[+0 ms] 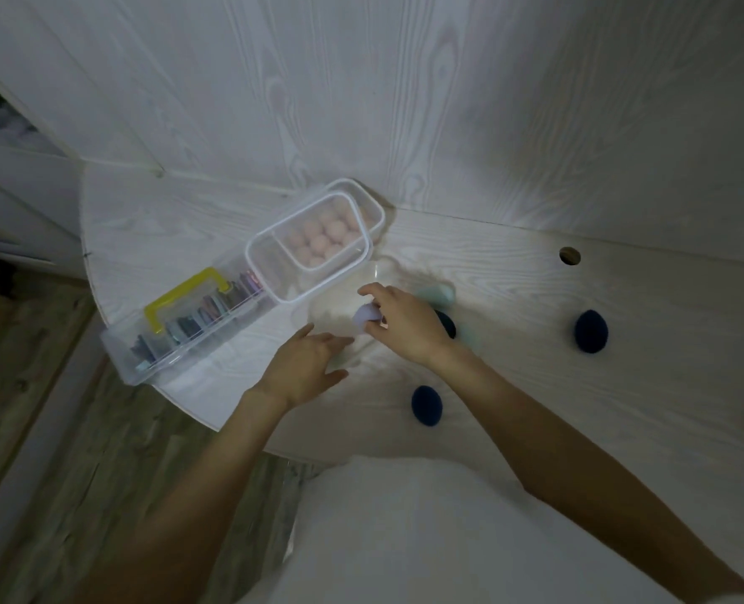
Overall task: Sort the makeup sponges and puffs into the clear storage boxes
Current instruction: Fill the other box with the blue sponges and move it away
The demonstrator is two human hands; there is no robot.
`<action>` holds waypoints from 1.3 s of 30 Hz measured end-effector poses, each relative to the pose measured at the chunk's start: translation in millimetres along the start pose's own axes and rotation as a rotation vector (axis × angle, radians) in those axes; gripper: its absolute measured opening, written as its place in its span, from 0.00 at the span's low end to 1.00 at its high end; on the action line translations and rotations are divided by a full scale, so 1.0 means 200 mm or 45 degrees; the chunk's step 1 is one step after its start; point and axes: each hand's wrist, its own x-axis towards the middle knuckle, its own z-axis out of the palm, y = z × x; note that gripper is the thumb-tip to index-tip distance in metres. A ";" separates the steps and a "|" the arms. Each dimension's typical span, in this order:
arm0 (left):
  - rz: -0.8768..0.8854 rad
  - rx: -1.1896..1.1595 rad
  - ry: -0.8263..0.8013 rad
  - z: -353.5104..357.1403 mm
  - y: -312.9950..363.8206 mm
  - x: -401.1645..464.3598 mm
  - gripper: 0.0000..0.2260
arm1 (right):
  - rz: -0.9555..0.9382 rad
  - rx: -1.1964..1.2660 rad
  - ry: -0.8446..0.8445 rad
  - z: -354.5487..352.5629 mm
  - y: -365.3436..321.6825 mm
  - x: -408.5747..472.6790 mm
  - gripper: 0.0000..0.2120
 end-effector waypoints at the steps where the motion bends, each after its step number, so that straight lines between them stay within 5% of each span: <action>1: -0.048 -0.087 0.051 0.01 0.01 -0.01 0.24 | -0.005 -0.075 -0.015 0.01 -0.01 0.01 0.20; 5: -0.238 -0.373 0.129 0.03 0.04 -0.02 0.32 | 0.047 -0.265 -0.011 0.09 -0.03 0.06 0.10; 9: -0.308 -0.402 0.095 0.02 0.06 0.01 0.39 | 0.159 -0.118 -0.076 0.14 -0.06 0.08 0.11; 14: -0.234 -0.250 0.171 0.03 0.06 0.03 0.28 | 0.177 0.122 -0.208 0.09 -0.02 0.03 0.21; 17: -0.243 -0.273 0.151 0.02 0.06 0.03 0.26 | 0.111 0.251 0.184 0.00 0.09 -0.08 0.12; 20: -0.260 -0.267 0.118 0.02 0.06 0.04 0.25 | 0.257 0.052 0.547 -0.05 0.28 -0.20 0.10; 25: -0.291 -0.205 0.071 0.00 0.08 0.05 0.22 | 0.701 0.147 0.246 -0.03 0.46 -0.32 0.25; 33: -0.287 -0.205 0.040 -0.01 0.10 0.06 0.23 | 0.512 0.310 0.652 -0.12 0.40 -0.31 0.12; 39: -0.242 -0.186 0.047 0.00 0.10 0.06 0.28 | -0.009 0.192 0.205 -0.05 0.06 -0.03 0.18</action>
